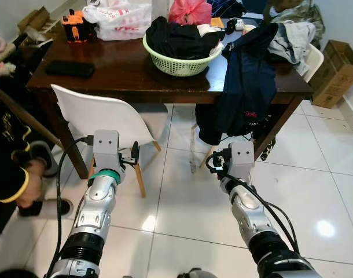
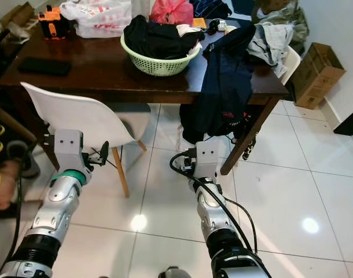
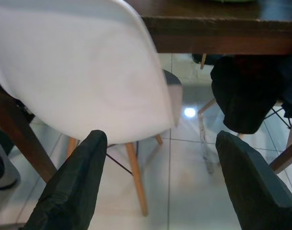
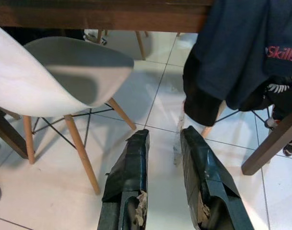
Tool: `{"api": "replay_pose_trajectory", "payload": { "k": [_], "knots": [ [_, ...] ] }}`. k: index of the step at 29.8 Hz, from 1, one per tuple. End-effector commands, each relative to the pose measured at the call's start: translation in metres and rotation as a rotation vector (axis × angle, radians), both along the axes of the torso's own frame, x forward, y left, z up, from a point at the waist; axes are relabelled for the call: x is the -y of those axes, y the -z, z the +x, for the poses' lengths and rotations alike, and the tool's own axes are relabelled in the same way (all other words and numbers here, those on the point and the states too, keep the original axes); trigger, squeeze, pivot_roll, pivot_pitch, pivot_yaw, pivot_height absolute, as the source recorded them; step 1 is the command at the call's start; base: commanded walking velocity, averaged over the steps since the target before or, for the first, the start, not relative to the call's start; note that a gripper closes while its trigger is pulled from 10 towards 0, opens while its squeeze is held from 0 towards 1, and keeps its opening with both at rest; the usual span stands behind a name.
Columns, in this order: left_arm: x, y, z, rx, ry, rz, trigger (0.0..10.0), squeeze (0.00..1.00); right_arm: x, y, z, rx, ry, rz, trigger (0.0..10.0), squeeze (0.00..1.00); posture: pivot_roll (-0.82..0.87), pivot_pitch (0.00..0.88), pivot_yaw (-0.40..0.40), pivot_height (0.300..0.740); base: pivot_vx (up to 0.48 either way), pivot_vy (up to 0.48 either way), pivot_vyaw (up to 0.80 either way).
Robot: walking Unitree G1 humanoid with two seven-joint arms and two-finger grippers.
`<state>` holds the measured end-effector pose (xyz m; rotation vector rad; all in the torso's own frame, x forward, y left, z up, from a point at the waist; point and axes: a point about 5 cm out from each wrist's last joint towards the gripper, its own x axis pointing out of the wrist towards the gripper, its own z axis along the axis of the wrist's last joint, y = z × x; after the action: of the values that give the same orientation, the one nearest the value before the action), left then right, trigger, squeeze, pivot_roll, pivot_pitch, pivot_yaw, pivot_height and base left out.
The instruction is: Hang hanger
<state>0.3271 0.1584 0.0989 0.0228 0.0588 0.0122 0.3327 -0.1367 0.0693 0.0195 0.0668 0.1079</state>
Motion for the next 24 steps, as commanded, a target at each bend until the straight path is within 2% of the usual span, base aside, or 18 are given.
{"api": "replay_pose_trajectory", "payload": {
  "k": [1, 6, 9, 13, 20, 24],
  "knots": [
    [0.0071, 0.0043, -0.0022, -0.022, 0.018, 0.005, 10.0, 0.0, 0.0094, 0.0067, -0.0038, -0.029, 0.024, -0.008, 10.0, 0.0, 0.0, 0.026, -0.001, 0.74, 0.0, -0.48, 0.0],
    [0.007, 0.0042, -0.0021, -0.022, 0.018, 0.005, 10.0, 0.0, 0.0097, 0.0068, -0.0036, -0.03, 0.025, -0.009, 10.0, 0.0, 0.0, 0.027, -0.001, 0.74, 0.0, -0.48, 0.0],
    [0.0067, 0.0031, -0.0019, -0.021, 0.016, -0.03, 10.0, 0.0, 0.0098, 0.0064, -0.0032, -0.03, 0.026, -0.008, 10.0, 0.0, 0.0, 0.026, -0.002, 0.74, 0.0, 0.0, 0.0],
    [0.0062, 0.0023, -0.0013, -0.024, 0.018, -0.054, 10.0, 0.0, 0.0092, 0.0059, -0.0027, -0.029, 0.025, -0.007, 10.0, 0.0, 0.0, 0.025, -0.003, 0.74, 0.0, 0.444, 0.0],
    [0.0066, 0.0002, -0.0014, -0.009, 0.022, -0.049, 10.0, 0.0, 0.0094, 0.0054, -0.0019, -0.029, 0.026, -0.007, 10.0, 0.0, 0.0, 0.024, -0.004, 0.74, 0.0, 0.48, 0.0],
    [0.0067, -0.0007, -0.0016, 0.004, 0.026, -0.028, 10.0, 0.0, 0.0101, 0.0052, -0.0016, -0.03, 0.028, -0.008, 10.0, 0.0, 0.0, 0.025, -0.005, 0.74, 0.0, 0.0, 0.0]
  ]
}}
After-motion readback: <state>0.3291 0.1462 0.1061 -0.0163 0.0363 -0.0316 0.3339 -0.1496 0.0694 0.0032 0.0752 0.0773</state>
